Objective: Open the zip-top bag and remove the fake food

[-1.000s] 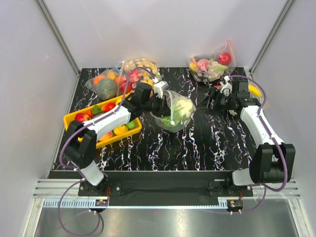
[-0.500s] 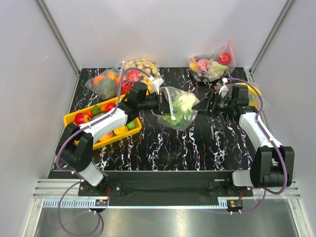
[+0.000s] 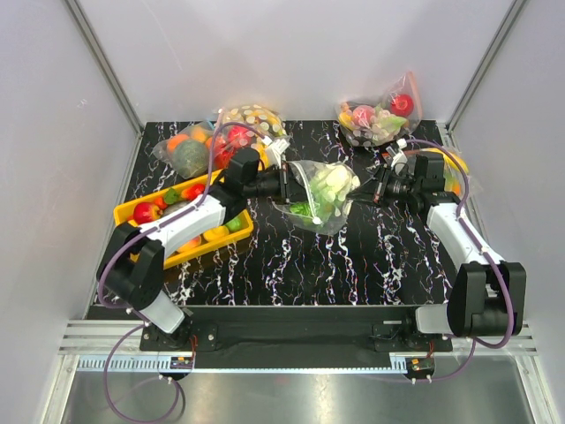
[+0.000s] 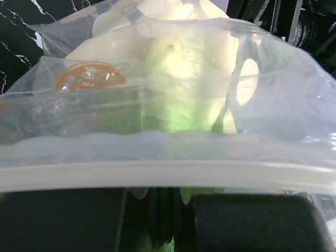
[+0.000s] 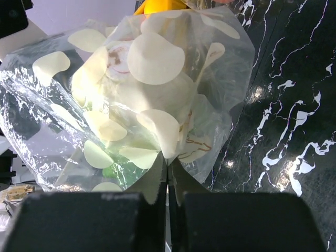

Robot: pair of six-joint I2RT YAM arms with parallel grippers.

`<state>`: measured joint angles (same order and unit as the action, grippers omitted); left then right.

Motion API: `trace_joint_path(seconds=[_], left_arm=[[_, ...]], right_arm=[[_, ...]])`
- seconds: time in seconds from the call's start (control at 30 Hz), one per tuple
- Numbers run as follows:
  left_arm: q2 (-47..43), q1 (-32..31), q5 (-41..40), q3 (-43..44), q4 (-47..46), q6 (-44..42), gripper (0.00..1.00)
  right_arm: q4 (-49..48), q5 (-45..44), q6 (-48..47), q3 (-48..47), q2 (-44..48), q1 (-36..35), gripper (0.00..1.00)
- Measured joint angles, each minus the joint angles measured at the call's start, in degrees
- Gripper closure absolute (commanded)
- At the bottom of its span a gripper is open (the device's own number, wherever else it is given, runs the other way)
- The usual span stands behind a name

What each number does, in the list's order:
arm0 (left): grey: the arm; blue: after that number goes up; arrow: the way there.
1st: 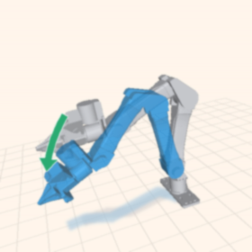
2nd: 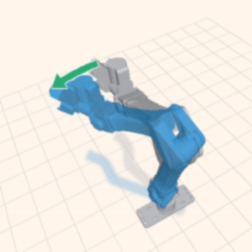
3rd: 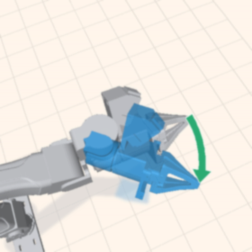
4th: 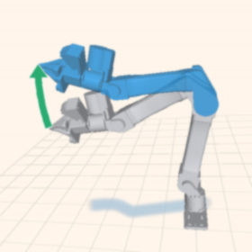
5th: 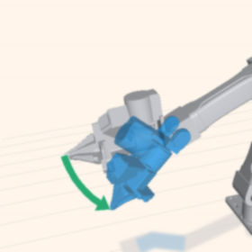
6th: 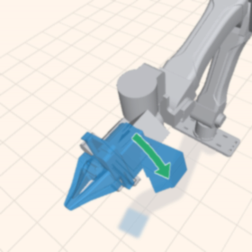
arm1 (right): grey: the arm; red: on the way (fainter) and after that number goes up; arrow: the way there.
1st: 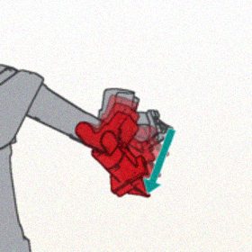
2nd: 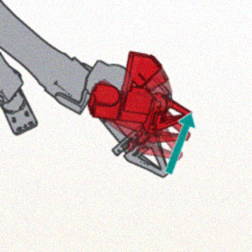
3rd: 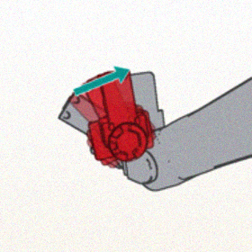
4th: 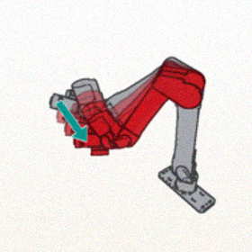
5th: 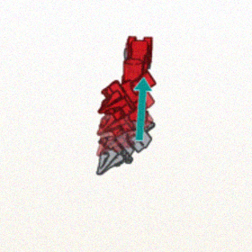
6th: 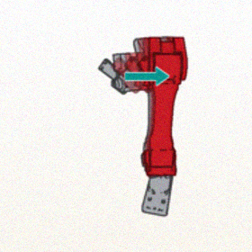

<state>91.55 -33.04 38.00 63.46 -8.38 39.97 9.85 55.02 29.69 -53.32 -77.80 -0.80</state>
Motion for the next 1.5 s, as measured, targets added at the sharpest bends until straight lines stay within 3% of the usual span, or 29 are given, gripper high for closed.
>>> trace_joint_path(seconds=[0.4, 1.13, 1.5], left_arm=[[-5.4, 3.2, 0.9, -2.0, 2.8, -1.4, 1.00], [-12.7, 4.9, 1.1, -5.0, 12.7, -7.3, 1.00], [-15.2, 5.0, 1.3, -5.0, 23.9, -14.6, 1.00]], right_arm=[[3.2, -4.5, -2.4, -1.5, -0.8, 0.0, 1.00], [6.8, -10.9, -5.7, -8.4, -10.6, 2.8, 1.00], [9.3, -11.9, -6.0, -9.1, -12.2, 3.7, 1.00]])
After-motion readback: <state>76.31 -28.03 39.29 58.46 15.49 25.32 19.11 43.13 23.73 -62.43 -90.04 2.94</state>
